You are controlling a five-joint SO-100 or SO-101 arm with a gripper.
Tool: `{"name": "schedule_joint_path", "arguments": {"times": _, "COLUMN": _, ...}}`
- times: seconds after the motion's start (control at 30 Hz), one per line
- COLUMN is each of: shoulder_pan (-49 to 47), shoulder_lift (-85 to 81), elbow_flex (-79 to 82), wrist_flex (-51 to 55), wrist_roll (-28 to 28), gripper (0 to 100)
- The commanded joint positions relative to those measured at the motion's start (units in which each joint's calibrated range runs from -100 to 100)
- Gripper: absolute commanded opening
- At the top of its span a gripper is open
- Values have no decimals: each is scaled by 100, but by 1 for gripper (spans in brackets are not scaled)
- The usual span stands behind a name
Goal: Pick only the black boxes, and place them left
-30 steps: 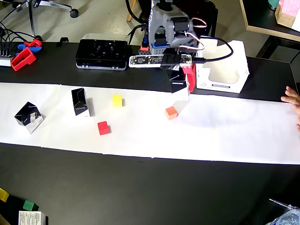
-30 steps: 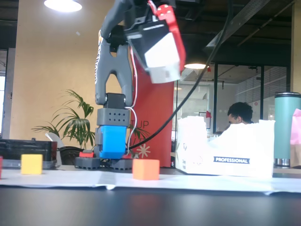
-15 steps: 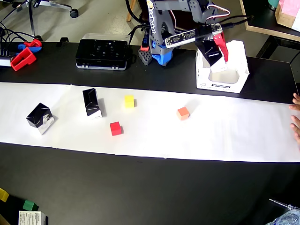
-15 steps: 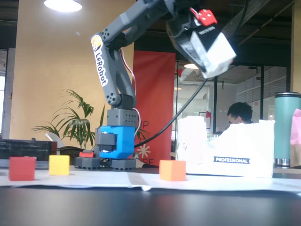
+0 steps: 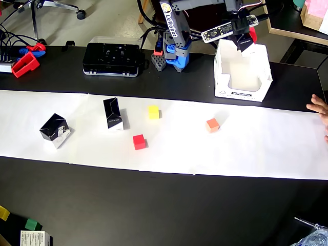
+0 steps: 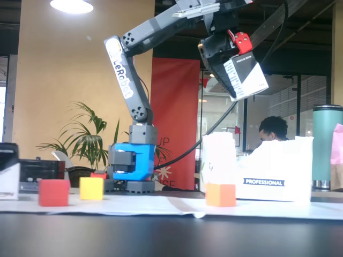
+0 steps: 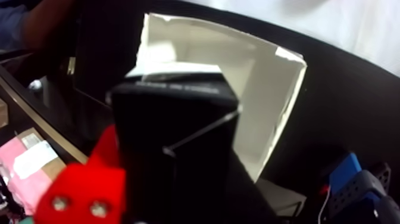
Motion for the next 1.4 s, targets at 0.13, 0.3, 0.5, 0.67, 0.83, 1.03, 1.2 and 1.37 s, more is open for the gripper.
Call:
{"name": "schedule_joint_path", "arguments": {"times": 0.13, "shoulder_pan": -174, "shoulder_lift": 651, "elbow_flex": -187, "wrist_flex": 30, "wrist_roll": -32, "gripper": 12}}
{"name": "schedule_joint_path", "arguments": {"times": 0.3, "shoulder_pan": -443, "shoulder_lift": 1188, "elbow_flex": -408, "wrist_flex": 30, "wrist_roll": -32, "gripper": 12}}
{"name": "schedule_joint_path", "arguments": {"times": 0.5, "shoulder_pan": -607, "shoulder_lift": 2286, "elbow_flex": -1543, "wrist_flex": 30, "wrist_roll": -201, "gripper": 12}}
{"name": "schedule_joint_path", "arguments": {"times": 0.67, "shoulder_pan": -599, "shoulder_lift": 2824, "elbow_flex": -1862, "wrist_flex": 30, "wrist_roll": -175, "gripper": 27}}
{"name": "schedule_joint_path", "arguments": {"times": 0.83, "shoulder_pan": -581, "shoulder_lift": 2800, "elbow_flex": -1862, "wrist_flex": 134, "wrist_roll": -169, "gripper": 33}}
{"name": "schedule_joint_path", "arguments": {"times": 1.03, "shoulder_pan": -287, "shoulder_lift": 2405, "elbow_flex": -1854, "wrist_flex": 134, "wrist_roll": -54, "gripper": 36}}
{"name": "schedule_joint_path", "arguments": {"times": 1.2, "shoulder_pan": 285, "shoulder_lift": 1528, "elbow_flex": -1827, "wrist_flex": 134, "wrist_roll": 446, "gripper": 39}}
{"name": "schedule_joint_path", "arguments": {"times": 1.37, "shoulder_pan": 1186, "shoulder_lift": 1204, "elbow_flex": -1827, "wrist_flex": 134, "wrist_roll": 978, "gripper": 47}}
